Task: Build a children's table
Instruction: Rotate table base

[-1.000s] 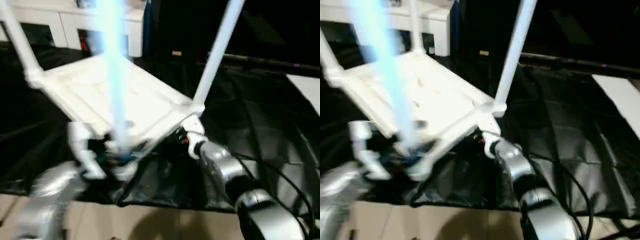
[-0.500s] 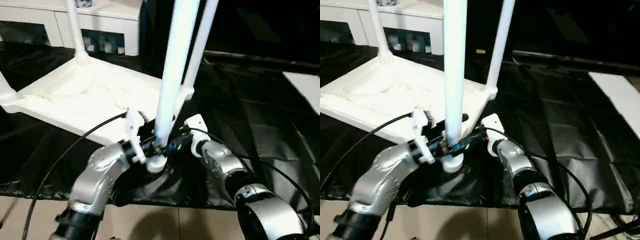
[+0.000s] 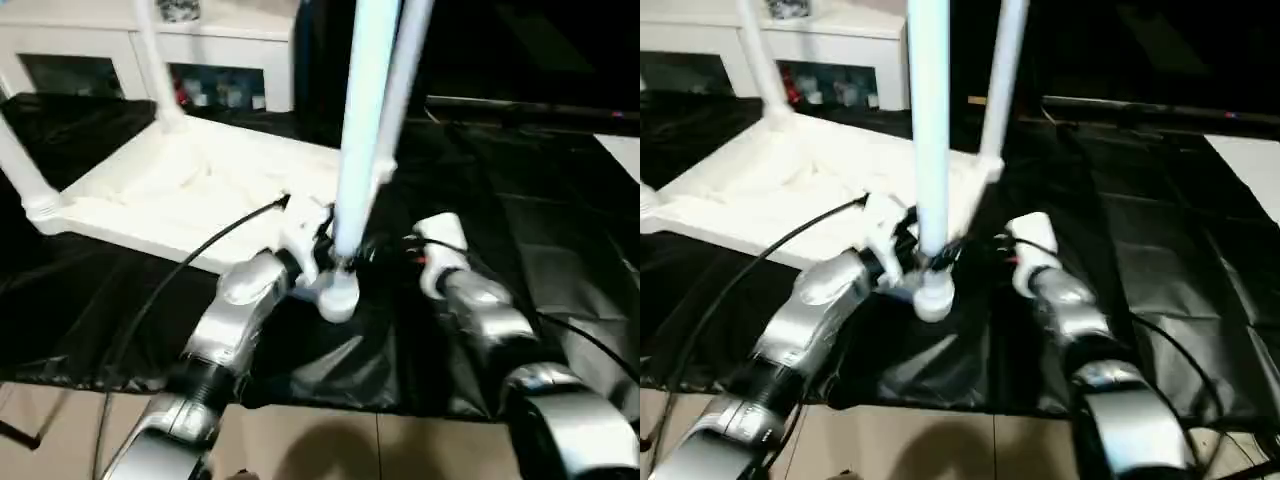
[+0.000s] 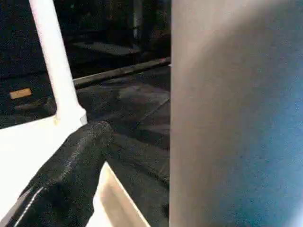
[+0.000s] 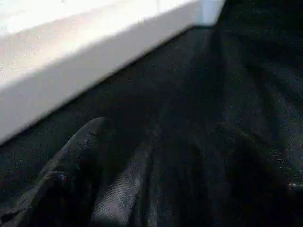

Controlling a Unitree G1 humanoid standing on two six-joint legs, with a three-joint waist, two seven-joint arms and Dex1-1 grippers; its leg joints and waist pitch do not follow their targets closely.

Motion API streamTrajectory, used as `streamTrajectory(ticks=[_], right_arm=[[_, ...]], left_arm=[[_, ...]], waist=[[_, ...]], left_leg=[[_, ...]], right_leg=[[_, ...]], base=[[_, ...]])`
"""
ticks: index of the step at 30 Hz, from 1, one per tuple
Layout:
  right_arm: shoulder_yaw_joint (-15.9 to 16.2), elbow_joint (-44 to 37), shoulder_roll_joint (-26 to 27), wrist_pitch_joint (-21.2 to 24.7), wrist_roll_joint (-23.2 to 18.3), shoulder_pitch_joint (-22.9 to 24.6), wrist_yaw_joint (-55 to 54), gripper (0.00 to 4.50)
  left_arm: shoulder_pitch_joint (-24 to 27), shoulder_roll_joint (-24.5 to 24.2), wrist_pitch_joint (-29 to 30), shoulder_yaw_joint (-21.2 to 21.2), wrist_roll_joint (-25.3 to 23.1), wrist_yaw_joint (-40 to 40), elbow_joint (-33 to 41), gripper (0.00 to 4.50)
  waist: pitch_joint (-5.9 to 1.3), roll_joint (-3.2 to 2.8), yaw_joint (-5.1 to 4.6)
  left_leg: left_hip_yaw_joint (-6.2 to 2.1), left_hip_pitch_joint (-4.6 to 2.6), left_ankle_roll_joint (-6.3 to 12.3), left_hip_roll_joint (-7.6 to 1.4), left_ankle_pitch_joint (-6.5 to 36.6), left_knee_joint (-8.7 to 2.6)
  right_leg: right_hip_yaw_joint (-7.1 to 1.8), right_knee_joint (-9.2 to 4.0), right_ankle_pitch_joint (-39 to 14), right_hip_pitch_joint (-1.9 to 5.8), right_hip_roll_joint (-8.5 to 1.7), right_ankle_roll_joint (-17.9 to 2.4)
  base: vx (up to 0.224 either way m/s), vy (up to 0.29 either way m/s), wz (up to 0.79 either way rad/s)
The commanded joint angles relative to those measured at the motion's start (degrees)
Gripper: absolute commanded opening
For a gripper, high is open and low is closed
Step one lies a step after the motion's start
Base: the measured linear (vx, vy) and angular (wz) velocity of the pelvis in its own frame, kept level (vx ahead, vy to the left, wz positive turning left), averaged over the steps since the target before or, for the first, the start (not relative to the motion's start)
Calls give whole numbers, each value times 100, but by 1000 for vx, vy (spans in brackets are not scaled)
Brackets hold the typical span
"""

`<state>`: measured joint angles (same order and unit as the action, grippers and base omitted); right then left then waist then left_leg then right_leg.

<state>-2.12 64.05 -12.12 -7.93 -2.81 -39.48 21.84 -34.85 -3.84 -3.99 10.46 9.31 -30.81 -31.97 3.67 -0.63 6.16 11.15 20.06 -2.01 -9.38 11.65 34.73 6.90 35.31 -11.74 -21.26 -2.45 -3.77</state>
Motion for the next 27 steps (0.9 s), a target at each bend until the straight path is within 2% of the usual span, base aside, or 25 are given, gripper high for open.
streamTrajectory(ticks=[1, 2, 3, 4, 5, 6, 7, 8, 10, 11, 12, 13, 14, 15, 16, 17, 18, 19, 21, 22, 23, 24, 25, 27], right_arm=[[-75, -155, -31, -70, -84, 33, 59, 383], [-117, -271, -49, -111, -113, 118, 62, 383], [-136, -332, -54, -120, -129, 156, 68, 383], [-154, -423, -58, -120, -150, 207, 79, 383], [-170, -520, -56, -115, -174, 262, 90, 383], [-188, -835, -41, -69, -227, 445, 139, 383], [-189, -958, -34, -47, -241, 517, 156, 383], [-170, -1175, -29, -7, -246, 645, 160, 383], [-152, -1335, -33, 21, -251, 743, 157, 383], [-140, -1678, -13, 104, -299, 927, 184, 383], [-140, -1678, -13, 104, -299, 927, 184, 383], [-130, -2410, 31, 280, -397, 1327, 185, 383], [-122, -2713, 47, 362, -433, 1490, 200, 383], [-106, -2975, 57, 417, -458, 1633, 207, 383], [-87, -3286, 68, 487, -475, 1797, 183, 383], [-71, -3634, 87, 597, -496, 1982, 129, 383], [-71, -3634, 87, 597, -496, 1982, 129, 383], [-69, -3863, 113, 678, -509, 2105, 73, 383], [-66, -4166, 168, 788, -537, 2260, -10, 383], [-51, -4551, 230, 1048, -519, 2427, -168, 383], [-49, -4589, 233, 1078, -517, 2441, -179, 383], [-35, -4826, 252, 1272, -499, 2537, -249, 383], [-6, -5074, 270, 1478, -479, 2642, -313, 383], [57, -5405, 321, 1665, -446, 2811, -400, 383]], left_arm=[[-66, 1, -2, -113, -54, 120, -163, 444], [-30, 82, -75, -137, -58, 130, -214, 444], [3, 111, -150, -132, -71, 113, -223, 444], [87, 128, -171, -126, -46, 64, -138, 444], [204, 132, -162, -124, 16, -21, 11, 444], [551, 64, -19, -91, 191, -271, 430, 444], [673, 30, 30, -79, 258, -367, 565, 444], [868, 4, -40, -111, 329, -372, 745, 444], [985, 6, -152, -148, 347, -292, 826, 444], [1203, -31, -114, -241, 437, -241, 1083, 444], [1203, -31, -114, -241, 437, -241, 1083, 444], [1696, -141, 6, -376, 639, -220, 1708, 444], [1880, -187, 59, -408, 702, -242, 1945, 444], [2061, -238, 116, -426, 762, -265, 2187, 444], [2315, -324, 244, -440, 856, -312, 2548, 444], [2647, -415, 423, -469, 968, -341, 3006, 444], [2647, -415, 423, -469, 968, -341, 3006, 444], [2899, -468, 515, -498, 1023, -329, 3316, 444], [3250, -506, 505, -578, 1031, -217, 3652, 444], [3622, -508, 654, -796, 837, 251, 3889, 444], [3642, -506, 672, -811, 818, 289, 3906, 444], [3776, -471, 723, -943, 704, 546, 4008, 444], [3921, -374, 638, -1154, 596, 848, 4101, 444], [4090, -305, 737, -1472, 232, 1403, 4200, 444]], waist=[[-438, 22, 45], [-443, -161, 81], [-448, -128, 67], [-461, -85, 87], [-473, -99, 95], [-469, -148, 93], [-503, -143, 108], [-538, -193, 108], [-537, -207, 89], [-538, -169, 78], [-550, -183, 99], [-533, -142, 105], [-525, -73, 87], [-498, -68, 80], [-466, -125, 73], [-451, -123, 52], [-428, -57, 51], [-405, -93, 39], [-379, -85, 17], [-371, -83, 6], [-386, -94, 2], [-364, -94, -11], [-346, -62, -39], [-344, -56, -57]], left_leg=[[-254, 19, 395, -468, 594, -325], [-271, 27, 421, -454, 593, -297], [-250, 31, 456, -461, 590, -297], [-246, 41, 541, -446, 534, -292], [-255, 62, 578, -453, 470, -287], [-253, 88, 678, -466, 400, -276], [-266, 114, 706, -481, 306, -269], [-254, 122, 828, -477, 122, -234], [-258, 137, 932, -479, 72, -226], [-248, 136, 936, -478, 114, -226], [-268, 146, 914, -496, 116, -224], [-270, 166, 935, -525, 151, -232], [-260, 172, 934, -545, 189, -244], [-250, 168, 931, -535, 225, -259], [-244, 147, 833, -526, 450, -280], [-234, 135, 781, -511, 526, -287], [-238, 137, 693, -518, 632, -316], [-222, 107, 614, -499, 780, -326], [-233, 98, 505, -513, 915, -357], [-229, 72, 455, -500, 1018, -372], [-242, 65, 405, -527, 1021, -374], [-247, 75, 407, -529, 1064, -392], [-238, 68, 366, -496, 1169, -399], [-243, 58, 314, -487, 1247, -400]], right_leg=[[-477, -442, -632, 341, -814, -952], [-471, -448, -819, 331, -837, -938], [-466, -497, -845, 326, -816, -884], [-459, -465, -776, 326, -774, -849], [-456, -432, -711, 336, -785, -848], [-446, -445, -675, 304, -778, -799], [-439, -403, -571, 334, -798, -787], [-424, -385, -364, 278, -755, -756], [-414, -374, -161, 238, -720, -756], [-412, -387, -219, 238, -718, -737], [-419, -359, -202, 261, -748, -729], [-424, -361, -319, 242, -768, -706], [-429, -374, -418, 229, -769, -667], [-426, -394, -593, 216, -758, -653], [-427, -471, -1140, 171, -751, -508], [-428, -498, -1327, 157, -723, -469], [-438, -512, -1585, 165, -742, -417], [-441, -582, -1934, 120, -723, -330], [-450, -609, -2101, 112, -717, -238], [-445, -649, -2260, 95, -694, -156], [-457, -614, -2136, 106, -695, -165], [-455, -633, -2143, 96, -692, -150], [-448, -671, -2307, 102, -692, -42], [-441, -705, -2398, 98, -690, 52]], base=[[0, 0, 0], [0, 0, 0], [0, 0, 0], [0, 0, 0], [0, 0, 0], [0, 0, 0], [0, 0, 0], [0, 0, 0], [0, 0, 0], [0, 0, 0], [0, 0, 0], [0, 0, 0], [0, 0, 0], [0, 0, 0], [0, 0, 0], [0, 0, 0], [0, 0, 0], [0, 0, 0], [0, 0, 0], [0, 0, 0], [0, 0, 0], [0, 0, 0], [0, 0, 0], [0, 0, 0]])
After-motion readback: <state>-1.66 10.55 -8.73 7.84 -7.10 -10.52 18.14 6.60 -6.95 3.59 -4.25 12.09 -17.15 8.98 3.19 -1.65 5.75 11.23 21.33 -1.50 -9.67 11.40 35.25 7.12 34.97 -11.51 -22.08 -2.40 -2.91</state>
